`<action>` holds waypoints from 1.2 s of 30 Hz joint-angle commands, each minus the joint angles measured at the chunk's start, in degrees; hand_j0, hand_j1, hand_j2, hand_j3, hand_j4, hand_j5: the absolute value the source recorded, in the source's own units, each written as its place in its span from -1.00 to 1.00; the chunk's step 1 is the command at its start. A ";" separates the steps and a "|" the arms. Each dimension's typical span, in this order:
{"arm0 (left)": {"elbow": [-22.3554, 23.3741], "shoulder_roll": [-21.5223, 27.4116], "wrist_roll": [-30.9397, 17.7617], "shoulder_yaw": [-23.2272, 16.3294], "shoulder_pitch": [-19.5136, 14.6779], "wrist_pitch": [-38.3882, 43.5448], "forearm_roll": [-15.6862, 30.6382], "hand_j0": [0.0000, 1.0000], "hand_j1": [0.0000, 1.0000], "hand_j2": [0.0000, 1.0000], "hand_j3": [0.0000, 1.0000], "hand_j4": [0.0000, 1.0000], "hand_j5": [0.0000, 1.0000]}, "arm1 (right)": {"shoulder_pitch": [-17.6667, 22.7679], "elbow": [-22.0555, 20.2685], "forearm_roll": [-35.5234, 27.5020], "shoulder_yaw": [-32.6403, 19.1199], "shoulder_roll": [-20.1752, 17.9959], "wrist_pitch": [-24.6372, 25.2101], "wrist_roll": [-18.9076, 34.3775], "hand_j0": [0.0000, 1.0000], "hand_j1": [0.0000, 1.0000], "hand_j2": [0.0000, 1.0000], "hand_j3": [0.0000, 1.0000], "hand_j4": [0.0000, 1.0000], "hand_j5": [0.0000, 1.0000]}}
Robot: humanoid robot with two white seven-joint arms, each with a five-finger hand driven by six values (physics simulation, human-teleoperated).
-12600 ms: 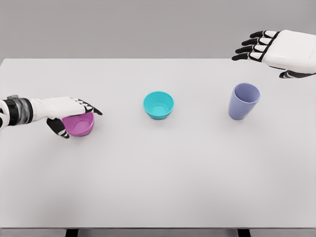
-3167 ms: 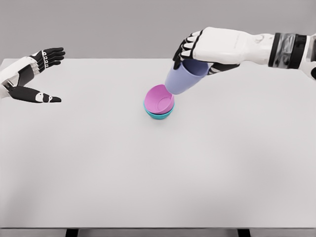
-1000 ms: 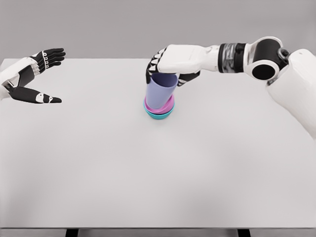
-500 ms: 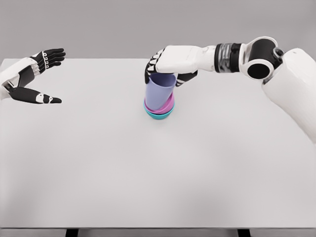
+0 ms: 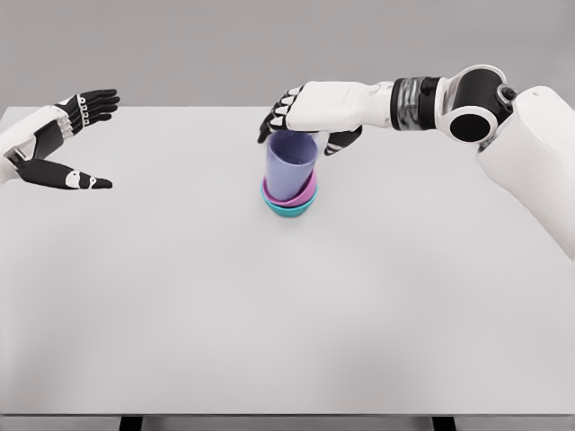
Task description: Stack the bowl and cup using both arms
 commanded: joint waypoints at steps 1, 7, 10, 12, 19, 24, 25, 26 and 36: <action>-0.10 0.06 0.01 0.01 0.00 0.04 0.37 1.00 1.00 1.00 1.00 1.00 1.00 | 0.00 -0.10 -0.26 -0.07 -0.08 0.16 -0.02 0.99 0.99 0.99 0.99 0.99 0.99; -0.10 0.06 0.01 0.01 0.09 0.04 0.37 1.00 1.00 1.00 1.00 1.00 1.00 | 0.79 -1.60 -0.96 -8.31 -6.31 0.16 -0.02 1.00 1.00 1.00 1.00 1.00 1.00; -0.10 0.06 0.01 0.01 0.09 -0.23 0.37 1.00 1.00 1.00 1.00 1.00 1.00 | 4.56 -1.42 -1.14 -10.53 -13.35 0.16 -0.02 1.00 1.00 1.00 1.00 1.00 1.00; -0.10 0.06 0.01 0.01 0.09 -0.23 0.37 1.00 1.00 1.00 1.00 1.00 1.00 | 8.79 -1.16 -1.14 -10.53 -18.71 0.16 -0.02 1.00 1.00 1.00 1.00 1.00 1.00; -0.10 0.15 0.01 0.01 0.09 -0.05 0.37 1.00 1.00 1.00 1.00 1.00 1.00 | 10.72 -0.90 -1.14 -10.53 -21.79 0.16 -0.02 1.00 1.00 1.00 1.00 1.00 1.00; -0.10 0.06 0.01 0.01 0.09 -0.05 0.37 1.00 1.00 1.00 1.00 1.00 1.00 | 10.81 -0.98 -1.14 -10.44 -21.70 0.16 -0.02 1.00 1.00 1.00 1.00 1.00 1.00; -0.10 0.15 0.01 0.01 0.09 -0.05 0.37 1.00 1.00 1.00 1.00 1.00 1.00 | 10.81 -0.98 -1.14 -10.44 -21.70 0.16 -0.02 1.00 1.00 1.00 1.00 1.00 1.00; -0.10 0.15 0.01 0.01 0.09 -0.05 0.37 1.00 1.00 1.00 1.00 1.00 1.00 | 10.72 -1.07 -1.14 -10.44 -21.70 0.16 -0.02 1.00 1.00 1.00 1.00 1.00 1.00; -0.10 0.15 0.01 0.01 0.09 -0.05 0.37 1.00 1.00 1.00 1.00 1.00 1.00 | 10.81 -0.98 -1.14 -10.44 -21.70 0.16 -0.02 1.00 1.00 1.00 1.00 1.00 1.00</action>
